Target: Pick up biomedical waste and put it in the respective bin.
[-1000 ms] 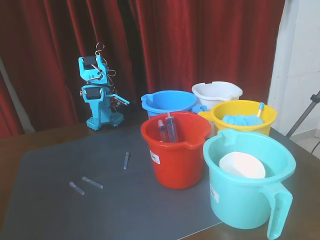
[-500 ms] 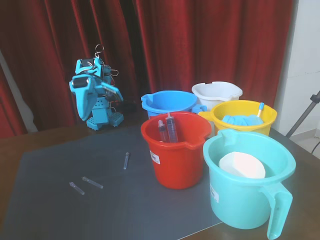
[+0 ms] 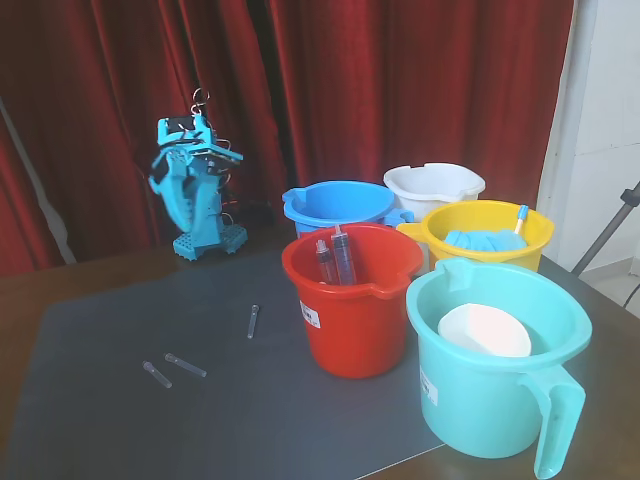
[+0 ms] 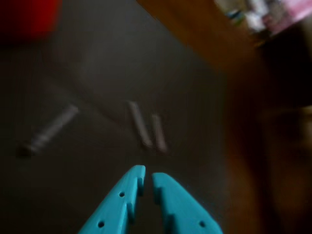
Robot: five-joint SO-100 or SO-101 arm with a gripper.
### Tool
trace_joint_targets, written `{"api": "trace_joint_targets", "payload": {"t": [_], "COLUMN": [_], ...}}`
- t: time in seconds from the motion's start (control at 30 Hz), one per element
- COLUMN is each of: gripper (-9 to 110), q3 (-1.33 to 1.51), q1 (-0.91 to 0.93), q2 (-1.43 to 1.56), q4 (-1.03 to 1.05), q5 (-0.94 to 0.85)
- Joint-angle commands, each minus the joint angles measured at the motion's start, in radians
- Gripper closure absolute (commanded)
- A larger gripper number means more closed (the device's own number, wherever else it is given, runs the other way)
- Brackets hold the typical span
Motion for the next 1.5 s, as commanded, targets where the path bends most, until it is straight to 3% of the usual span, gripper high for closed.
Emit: {"api": "trace_joint_targets", "payload": {"t": [0.0, 0.1, 0.4, 0.87, 0.97, 1.07, 1.17, 1.27, 1.33, 1.47], "gripper": [90, 74, 74, 74, 74, 79, 91, 102, 102, 101], "q3": [-0.009, -0.012, -0.109, -0.094, -0.132, -0.281, -0.620, -0.966, -1.149, -1.276], "q1": [-0.075, -0.164, -0.172, -0.178, -0.172, -0.163, -0.106, -0.086, -0.084, -0.083], "q2": [0.005, 0.002, 0.000, 0.000, -0.054, -0.221, -0.515, -0.845, -1.106, -1.341], "q4": [0.014, 0.035, 0.268, 0.233, 0.156, 0.130, 0.259, 0.442, 0.546, 0.546], "q5": [0.218, 0.324, 0.325, 0.322, 0.201, -0.020, -0.176, -0.255, -0.264, -0.270]}}
